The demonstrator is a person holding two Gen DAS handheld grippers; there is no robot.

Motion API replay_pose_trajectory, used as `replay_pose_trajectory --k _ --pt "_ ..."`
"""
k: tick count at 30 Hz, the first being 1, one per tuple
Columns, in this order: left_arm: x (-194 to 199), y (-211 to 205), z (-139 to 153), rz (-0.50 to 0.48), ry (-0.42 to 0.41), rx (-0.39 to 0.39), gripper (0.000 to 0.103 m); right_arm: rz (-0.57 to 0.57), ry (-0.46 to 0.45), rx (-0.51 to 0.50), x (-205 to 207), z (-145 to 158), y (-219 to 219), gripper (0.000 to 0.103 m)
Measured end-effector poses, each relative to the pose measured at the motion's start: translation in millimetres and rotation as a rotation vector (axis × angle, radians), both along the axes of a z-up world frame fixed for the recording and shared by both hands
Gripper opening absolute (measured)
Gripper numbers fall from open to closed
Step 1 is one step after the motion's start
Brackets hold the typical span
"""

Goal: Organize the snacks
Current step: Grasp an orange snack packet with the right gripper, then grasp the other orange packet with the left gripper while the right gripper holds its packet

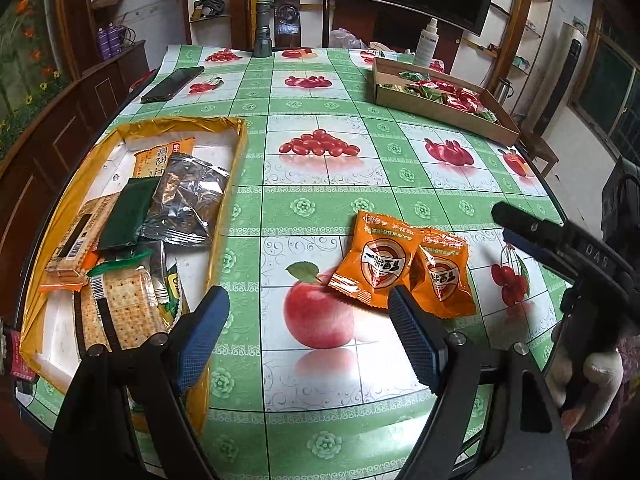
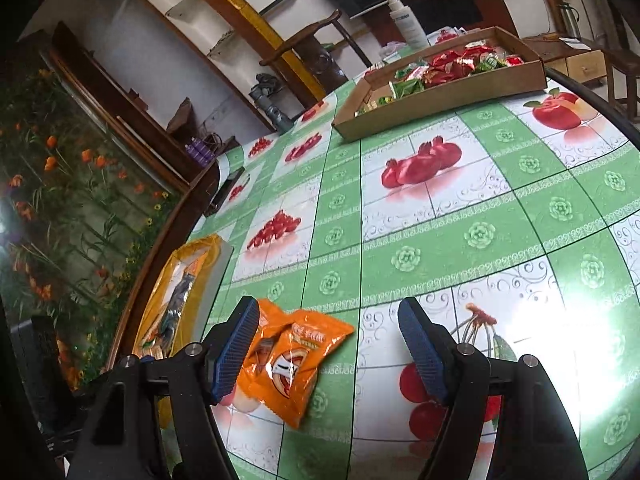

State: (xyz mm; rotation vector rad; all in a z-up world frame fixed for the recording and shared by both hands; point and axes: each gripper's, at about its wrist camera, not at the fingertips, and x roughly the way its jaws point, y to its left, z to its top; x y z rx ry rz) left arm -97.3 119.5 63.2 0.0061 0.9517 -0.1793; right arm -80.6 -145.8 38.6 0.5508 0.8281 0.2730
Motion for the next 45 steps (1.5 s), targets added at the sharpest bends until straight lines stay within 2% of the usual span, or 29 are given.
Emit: replay_pose_trajectory --k 7,12,16,20,21,22,23,24,26,29,36,39,45 --pt "-0.8 13.5 5.3 0.020 -0.019 -0.043 0.082 0.108 0.071 -0.087 0.4 -4.3 22.7 0.075" --pt "2.9 22.1 3.6 0.034 -0.013 -0.081 0.082 0.233 0.148 -0.239 -2.6 -12.9 52.6 0.075" --pt "3.9 22.2 3.9 0.023 -0.009 -0.107 0.082 0.249 0.155 -0.304 0.8 -11.8 71.3 0.075" --pt "8.4 18.4 3.8 -0.003 0.005 -0.130 0.082 0.217 0.164 -0.388 18.6 -13.6 77.8 0.073" --pt "10.7 17.1 3.3 -0.009 0.011 -0.137 0.082 0.216 0.162 -0.408 22.6 -14.5 79.7 0.064" --pt "13.1 15.4 2.5 -0.016 0.016 -0.142 0.082 0.218 0.155 -0.436 26.3 -14.9 81.9 0.046" --pt "15.5 13.6 1.8 -0.022 0.020 -0.146 0.082 0.224 0.148 -0.469 29.1 -15.0 84.6 0.039" --pt "18.2 12.3 0.7 -0.029 0.026 -0.148 0.082 0.228 0.139 -0.476 31.0 -14.7 85.4 0.037" --pt "27.2 5.4 -3.9 -0.049 0.048 -0.152 0.082 0.226 0.140 -0.467 35.9 -14.6 80.2 0.035" --pt "40.6 -5.8 -13.6 -0.081 0.092 -0.166 0.082 0.163 0.141 -0.465 42.8 -13.9 60.2 0.031" --pt "64.9 -40.1 -36.3 -0.140 0.141 -0.057 0.082 0.019 0.124 -0.386 47.0 -18.4 -0.4 0.031" --pt "74.0 -47.1 -48.3 -0.139 0.164 -0.023 0.081 -0.010 0.097 -0.354 44.6 -19.5 -13.6 0.030" --pt "78.9 -53.7 -51.1 -0.134 0.128 0.044 0.082 -0.010 0.066 -0.305 42.9 -21.5 -18.2 0.029"
